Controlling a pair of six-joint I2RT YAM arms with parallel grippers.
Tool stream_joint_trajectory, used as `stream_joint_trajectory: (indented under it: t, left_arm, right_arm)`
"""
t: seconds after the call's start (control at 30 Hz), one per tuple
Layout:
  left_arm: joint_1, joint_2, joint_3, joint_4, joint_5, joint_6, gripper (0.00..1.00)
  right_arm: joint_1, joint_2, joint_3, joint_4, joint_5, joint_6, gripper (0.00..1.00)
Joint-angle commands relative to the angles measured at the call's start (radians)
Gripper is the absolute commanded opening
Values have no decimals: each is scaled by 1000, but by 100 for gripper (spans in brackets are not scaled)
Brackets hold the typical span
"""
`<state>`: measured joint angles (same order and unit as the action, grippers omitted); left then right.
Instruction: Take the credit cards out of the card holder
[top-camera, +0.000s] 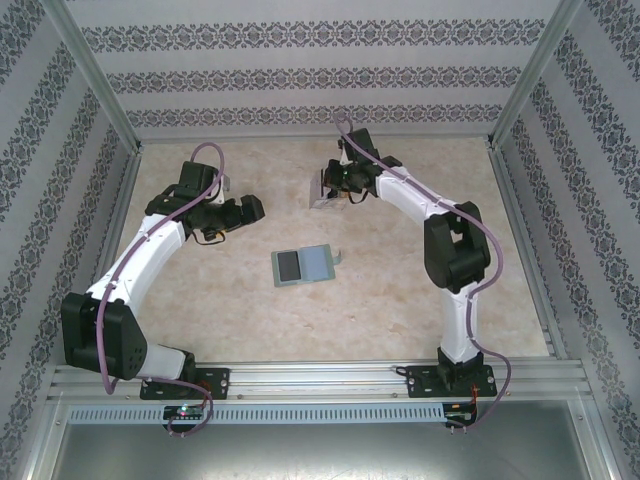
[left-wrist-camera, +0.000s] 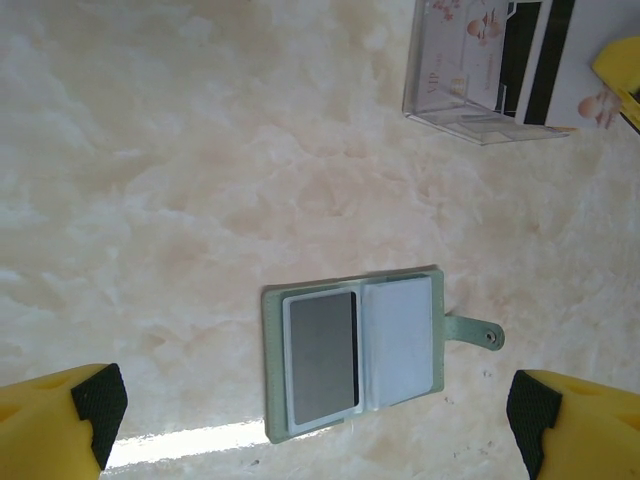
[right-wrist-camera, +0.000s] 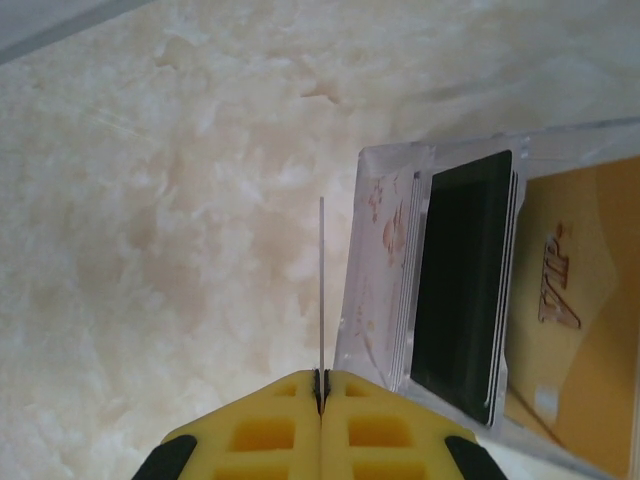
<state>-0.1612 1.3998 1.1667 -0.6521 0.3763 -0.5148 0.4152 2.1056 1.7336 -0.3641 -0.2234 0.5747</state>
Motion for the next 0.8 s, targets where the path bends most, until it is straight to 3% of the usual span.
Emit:
stream_joint_trajectory:
  t: [0.0, 0.7, 0.77]
  left_arm:
    - [14, 14, -13, -32, -7, 30, 99]
    - [14, 41, -20, -18, 32, 19, 100]
    - [15, 43, -21, -17, 36, 19, 99]
  right_arm:
    - [7, 66, 94, -71, 24, -33, 0]
    - [2, 171, 221, -183, 70, -10, 0]
    - [3, 181, 232, -192, 65, -10, 5]
